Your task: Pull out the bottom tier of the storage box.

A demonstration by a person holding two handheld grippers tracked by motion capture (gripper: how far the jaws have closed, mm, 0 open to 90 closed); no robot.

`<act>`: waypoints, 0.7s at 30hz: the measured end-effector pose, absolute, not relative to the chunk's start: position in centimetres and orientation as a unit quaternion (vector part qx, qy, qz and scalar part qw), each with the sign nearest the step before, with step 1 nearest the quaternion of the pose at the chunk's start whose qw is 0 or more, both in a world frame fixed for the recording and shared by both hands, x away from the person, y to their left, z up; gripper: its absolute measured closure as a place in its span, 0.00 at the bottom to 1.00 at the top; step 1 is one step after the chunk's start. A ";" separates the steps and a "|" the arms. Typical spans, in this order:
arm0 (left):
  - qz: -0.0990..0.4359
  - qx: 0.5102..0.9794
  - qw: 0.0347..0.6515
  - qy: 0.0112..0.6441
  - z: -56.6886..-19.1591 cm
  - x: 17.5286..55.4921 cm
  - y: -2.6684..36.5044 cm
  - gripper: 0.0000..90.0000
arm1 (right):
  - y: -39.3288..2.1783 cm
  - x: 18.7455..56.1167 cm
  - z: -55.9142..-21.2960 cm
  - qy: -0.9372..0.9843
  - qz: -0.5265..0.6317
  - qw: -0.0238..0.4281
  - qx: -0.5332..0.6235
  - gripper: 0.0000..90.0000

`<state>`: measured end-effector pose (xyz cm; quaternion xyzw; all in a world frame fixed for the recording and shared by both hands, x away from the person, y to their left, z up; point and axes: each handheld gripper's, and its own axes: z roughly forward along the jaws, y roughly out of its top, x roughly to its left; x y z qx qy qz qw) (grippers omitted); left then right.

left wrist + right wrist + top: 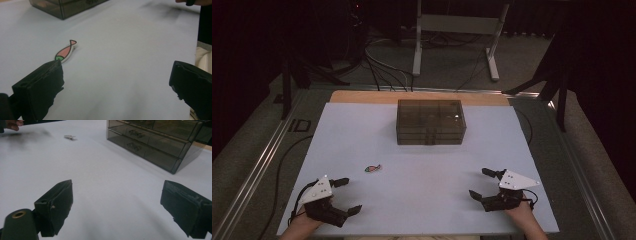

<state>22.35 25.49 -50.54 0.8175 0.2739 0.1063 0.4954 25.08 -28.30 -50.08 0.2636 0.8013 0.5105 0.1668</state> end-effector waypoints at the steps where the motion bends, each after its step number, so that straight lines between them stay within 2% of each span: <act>1: 0.106 0.818 0.496 0.273 -50.5 22.3 25.5 0.00 | -28.3 25.1 -50.1 0.802 0.510 0.166 0.263 0.12; 11: 0.101 0.817 0.501 0.267 -50.2 22.2 25.2 0.00 | -27.6 24.9 -50.1 0.817 0.499 0.155 0.244 0.12; 21: 0.093 0.811 0.510 0.272 -50.1 22.3 25.1 0.00 | -26.7 24.7 -50.3 0.831 0.492 0.124 0.228 0.12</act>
